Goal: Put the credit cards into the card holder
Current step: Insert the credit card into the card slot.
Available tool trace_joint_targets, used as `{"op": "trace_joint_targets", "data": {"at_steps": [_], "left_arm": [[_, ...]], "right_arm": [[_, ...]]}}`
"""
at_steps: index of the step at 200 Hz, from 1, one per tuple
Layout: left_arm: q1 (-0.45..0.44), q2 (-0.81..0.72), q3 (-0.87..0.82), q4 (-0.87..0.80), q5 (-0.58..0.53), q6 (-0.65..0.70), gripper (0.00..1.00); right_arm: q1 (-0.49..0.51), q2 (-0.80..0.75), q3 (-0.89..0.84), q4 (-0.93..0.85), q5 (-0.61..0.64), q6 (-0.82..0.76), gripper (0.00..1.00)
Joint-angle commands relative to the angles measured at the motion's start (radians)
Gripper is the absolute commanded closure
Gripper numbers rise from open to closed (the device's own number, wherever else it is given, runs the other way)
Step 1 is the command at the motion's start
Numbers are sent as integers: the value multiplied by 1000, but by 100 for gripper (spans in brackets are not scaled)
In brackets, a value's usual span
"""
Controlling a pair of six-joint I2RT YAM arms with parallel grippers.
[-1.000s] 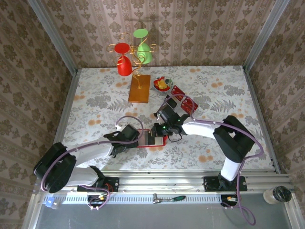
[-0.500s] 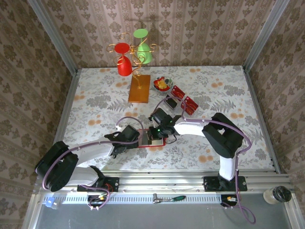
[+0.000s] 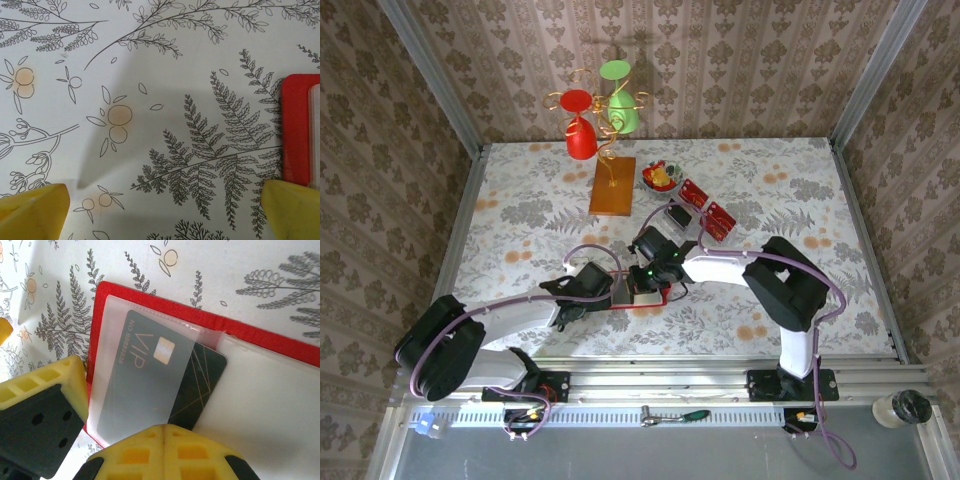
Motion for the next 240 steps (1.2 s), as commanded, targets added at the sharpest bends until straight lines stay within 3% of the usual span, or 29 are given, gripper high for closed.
{"op": "trace_joint_targets", "data": {"at_steps": [1, 195, 240], "left_arm": [[2, 23, -14, 4, 14, 8, 0], [1, 16, -15, 5, 14, 7, 0], [2, -11, 0, -27, 6, 14, 0]], "right_arm": [[-14, -49, 16, -58, 44, -32, 98], [0, 113, 99, -11, -16, 11, 100], [-10, 45, 87, -30, -4, 0, 100]]}}
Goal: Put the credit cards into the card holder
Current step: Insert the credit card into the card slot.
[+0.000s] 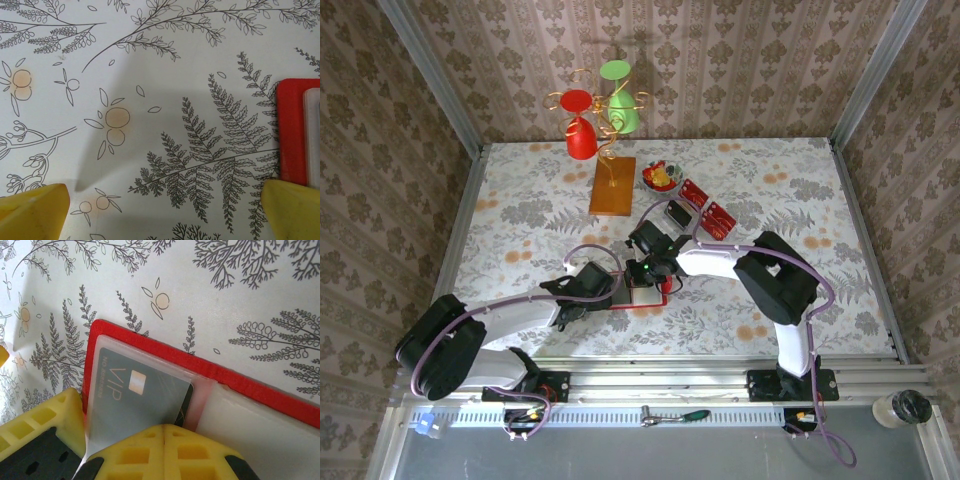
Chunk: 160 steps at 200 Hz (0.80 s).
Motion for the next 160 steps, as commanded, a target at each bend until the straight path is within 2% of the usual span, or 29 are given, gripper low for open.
{"op": "trace_joint_targets", "data": {"at_steps": [1, 56, 160], "left_arm": [[3, -16, 0, -38, 5, 15, 0], [50, -101, -10, -71, 4, 39, 0], [71, -36, -4, -54, 32, 62, 0]], "right_arm": [[3, -37, 3, -16, 1, -2, 100], [-16, -152, -55, -48, 42, -27, 100], [36, -100, -81, -5, 39, 4, 100]]}}
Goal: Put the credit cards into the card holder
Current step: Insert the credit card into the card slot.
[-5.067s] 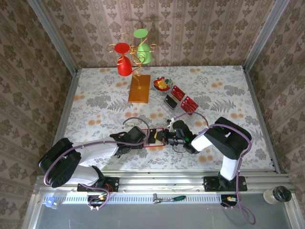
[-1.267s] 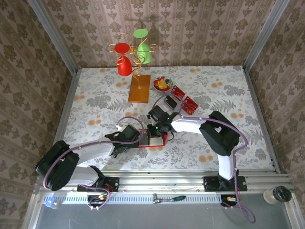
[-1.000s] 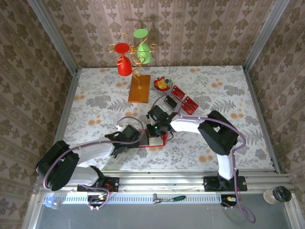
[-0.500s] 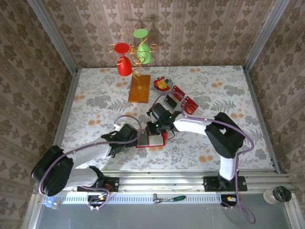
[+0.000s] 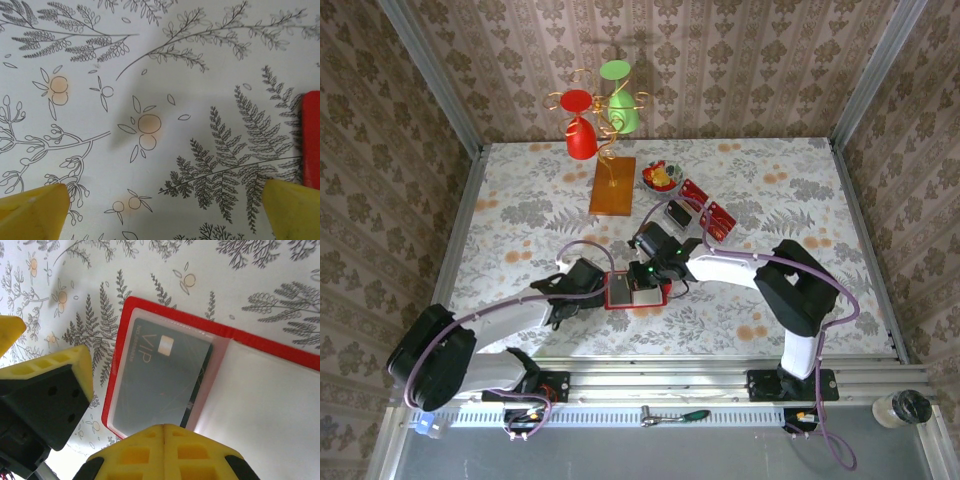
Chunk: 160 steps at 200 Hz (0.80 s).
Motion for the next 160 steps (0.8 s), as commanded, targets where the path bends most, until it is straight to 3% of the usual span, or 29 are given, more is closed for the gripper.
{"op": "trace_joint_targets", "data": {"at_steps": [1, 160], "left_arm": [[10, 25, 0, -8, 15, 25, 0], [8, 81, 9, 37, 34, 26, 0]], "right_arm": [[11, 29, -8, 3, 15, 7, 100], [24, 121, 18, 9, -10, 10, 100]]}}
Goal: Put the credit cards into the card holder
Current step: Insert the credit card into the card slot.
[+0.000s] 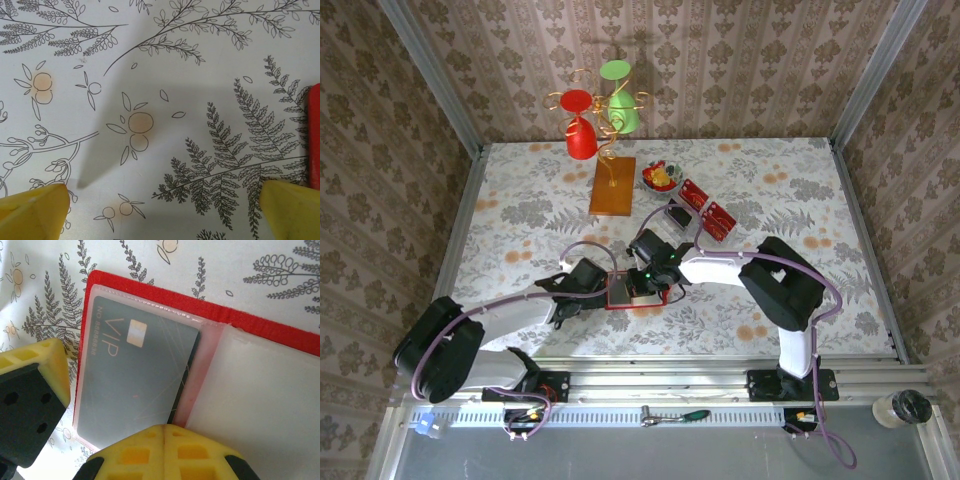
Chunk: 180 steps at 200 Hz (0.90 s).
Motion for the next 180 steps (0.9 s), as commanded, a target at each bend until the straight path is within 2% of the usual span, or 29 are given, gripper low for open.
{"op": "trace_joint_targets", "data": {"at_steps": [1, 87, 142, 162, 180], "left_arm": [[8, 32, 4, 10, 23, 15, 0], [7, 34, 4, 12, 29, 14, 0], [10, -38, 15, -50, 10, 24, 0], [12, -86, 23, -83, 4, 30, 0], [13, -124, 37, -112, 3, 38, 0]], "right_arm": [[10, 43, 18, -11, -8, 7, 100], [13, 31, 42, -30, -25, 2, 100], [-36, -108, 17, -67, -5, -22, 100], [-59, -161, -2, -77, 5, -30, 96], [-78, -201, -20, -85, 16, -34, 87]]}}
